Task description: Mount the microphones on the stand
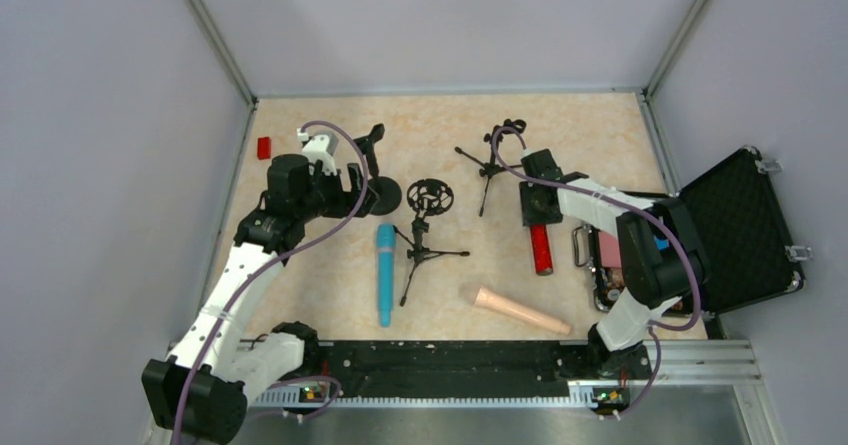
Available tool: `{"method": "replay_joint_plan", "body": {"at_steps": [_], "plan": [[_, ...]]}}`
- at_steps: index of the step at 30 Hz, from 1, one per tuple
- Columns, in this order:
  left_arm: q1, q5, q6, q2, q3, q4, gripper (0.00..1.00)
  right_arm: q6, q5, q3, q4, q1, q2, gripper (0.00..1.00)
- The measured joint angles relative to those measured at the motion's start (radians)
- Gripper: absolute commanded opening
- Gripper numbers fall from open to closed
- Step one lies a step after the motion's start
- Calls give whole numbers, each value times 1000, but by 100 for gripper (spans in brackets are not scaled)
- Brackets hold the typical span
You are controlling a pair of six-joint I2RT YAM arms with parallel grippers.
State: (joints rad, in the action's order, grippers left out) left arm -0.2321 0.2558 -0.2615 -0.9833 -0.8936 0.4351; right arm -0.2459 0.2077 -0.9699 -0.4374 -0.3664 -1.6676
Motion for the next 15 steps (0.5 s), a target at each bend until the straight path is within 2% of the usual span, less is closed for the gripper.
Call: {"method": "replay_joint_plan", "body": {"at_steps": [3,10,15], "plan": [[0,-6,0,0,0,0,89,1,0,0,0,0,0,0],[0,-8,0,0,0,0,89,1,-9,0,-1,0,23,0],[0,-11,0,0,0,0,88,0,-11,0,4,0,112,0]]}}
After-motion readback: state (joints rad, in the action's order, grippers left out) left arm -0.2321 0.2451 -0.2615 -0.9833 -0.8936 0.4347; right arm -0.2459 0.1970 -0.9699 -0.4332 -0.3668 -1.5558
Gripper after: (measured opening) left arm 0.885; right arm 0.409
